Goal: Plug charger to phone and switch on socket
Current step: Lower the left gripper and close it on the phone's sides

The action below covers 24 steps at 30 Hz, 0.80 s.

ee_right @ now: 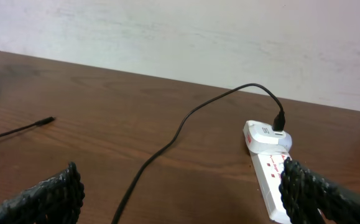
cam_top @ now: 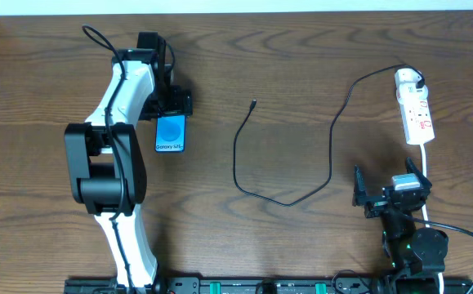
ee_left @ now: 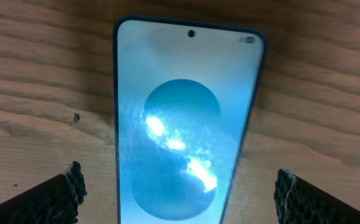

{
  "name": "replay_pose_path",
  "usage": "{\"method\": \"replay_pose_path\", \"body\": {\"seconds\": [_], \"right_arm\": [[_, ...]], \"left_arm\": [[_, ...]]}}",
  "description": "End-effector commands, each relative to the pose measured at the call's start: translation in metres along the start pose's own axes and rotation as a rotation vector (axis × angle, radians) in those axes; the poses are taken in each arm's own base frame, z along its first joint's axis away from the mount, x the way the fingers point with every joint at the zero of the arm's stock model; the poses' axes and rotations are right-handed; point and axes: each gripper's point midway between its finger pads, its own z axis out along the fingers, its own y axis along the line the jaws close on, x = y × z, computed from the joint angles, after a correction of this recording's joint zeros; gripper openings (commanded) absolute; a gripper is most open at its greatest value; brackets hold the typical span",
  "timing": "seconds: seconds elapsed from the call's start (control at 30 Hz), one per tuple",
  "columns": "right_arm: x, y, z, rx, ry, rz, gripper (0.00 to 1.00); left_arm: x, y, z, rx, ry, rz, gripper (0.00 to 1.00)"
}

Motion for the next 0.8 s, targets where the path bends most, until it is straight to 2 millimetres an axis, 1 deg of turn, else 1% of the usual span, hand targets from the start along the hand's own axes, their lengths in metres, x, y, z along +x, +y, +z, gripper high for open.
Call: {"method": "replay_pose_path", "body": {"seconds": [0.0,0.37,0.5,0.63,0.77], "right_arm": [[0.0,0.0,0.0,0.0,0.0,0.008,0.99],[0.0,0.0,0.0,0.0,0.0,0.008,0.99],[0.0,0.0,0.0,0.0,0.0,0.008,0.99],[0.0,0.0,0.0,0.0,0.0,0.008,0.99],[0.0,0.0,0.0,0.0,0.0,0.008,0.99]], "left_arm": [[0.006,0.006,0.016,-0.028,0.041,-0.029,0.98],[0.004,0.007,0.024,-0.028,0.041,-0.03,0.98],[0.005,0.007,0.031,-0.029,0.054,-0.03,0.98],[0.01,0.008,0.042,-0.033,0.084,-0.03,0.98],[0.011,0.008,0.046,-0.034,0.091,-0.03,0.98]]}}
